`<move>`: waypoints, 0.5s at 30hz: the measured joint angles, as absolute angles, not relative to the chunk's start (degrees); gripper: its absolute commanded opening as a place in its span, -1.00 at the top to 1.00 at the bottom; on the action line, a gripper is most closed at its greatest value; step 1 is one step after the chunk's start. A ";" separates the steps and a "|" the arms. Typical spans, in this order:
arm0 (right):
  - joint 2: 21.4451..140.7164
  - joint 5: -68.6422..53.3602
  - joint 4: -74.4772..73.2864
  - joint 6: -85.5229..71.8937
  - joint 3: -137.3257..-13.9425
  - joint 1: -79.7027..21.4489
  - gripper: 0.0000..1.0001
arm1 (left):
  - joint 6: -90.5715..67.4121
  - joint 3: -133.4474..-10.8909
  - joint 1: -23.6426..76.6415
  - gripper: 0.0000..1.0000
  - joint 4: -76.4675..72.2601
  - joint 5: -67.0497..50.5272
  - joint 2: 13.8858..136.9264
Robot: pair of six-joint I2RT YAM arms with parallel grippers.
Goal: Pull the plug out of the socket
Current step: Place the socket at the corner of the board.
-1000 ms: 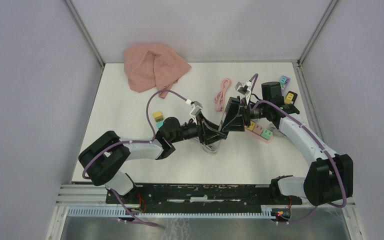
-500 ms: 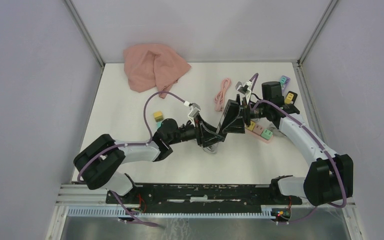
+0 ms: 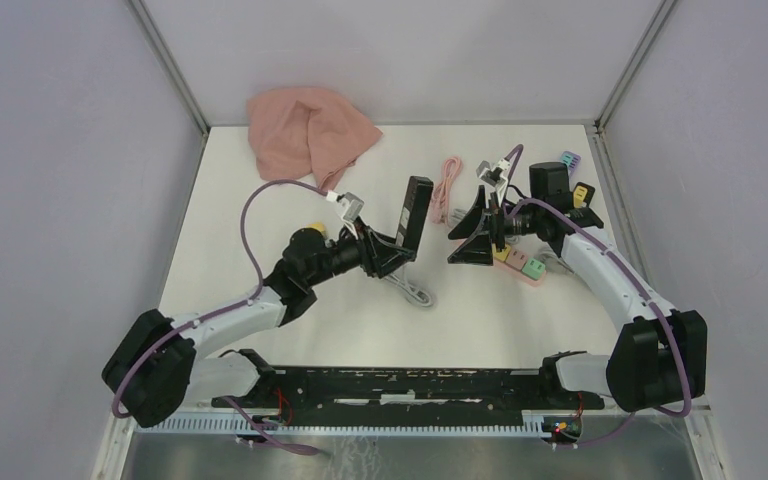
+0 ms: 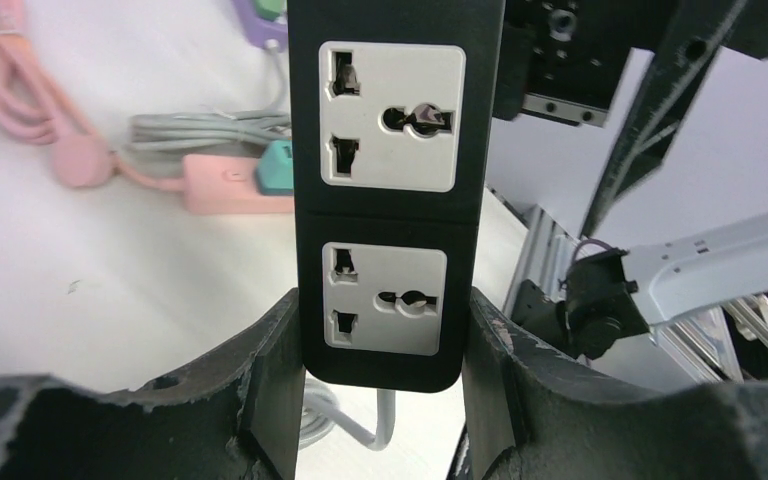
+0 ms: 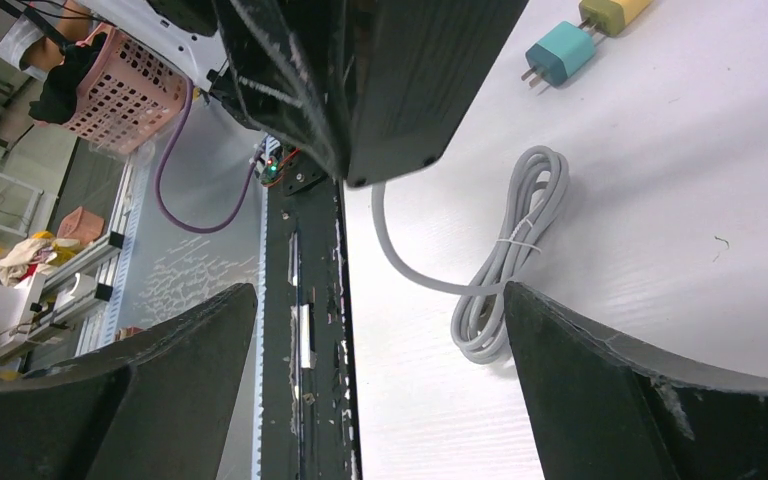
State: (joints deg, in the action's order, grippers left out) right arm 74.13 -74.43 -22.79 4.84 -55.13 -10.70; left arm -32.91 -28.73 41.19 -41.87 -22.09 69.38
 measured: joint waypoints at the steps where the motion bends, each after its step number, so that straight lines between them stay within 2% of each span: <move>1: 74.13 -74.43 -22.79 4.84 -55.13 -10.70 -0.99 | -32.67 -29.26 40.25 0.94 -39.09 -21.89 68.29; 9: 73.97 -74.43 -22.79 4.84 -55.13 -10.61 -0.99 | -30.35 -38.85 31.53 0.94 -20.29 -18.44 61.19; 15: 73.56 -74.46 -22.79 4.82 -55.13 -10.59 -0.99 | -29.91 -49.43 24.08 0.94 -12.16 -15.07 61.63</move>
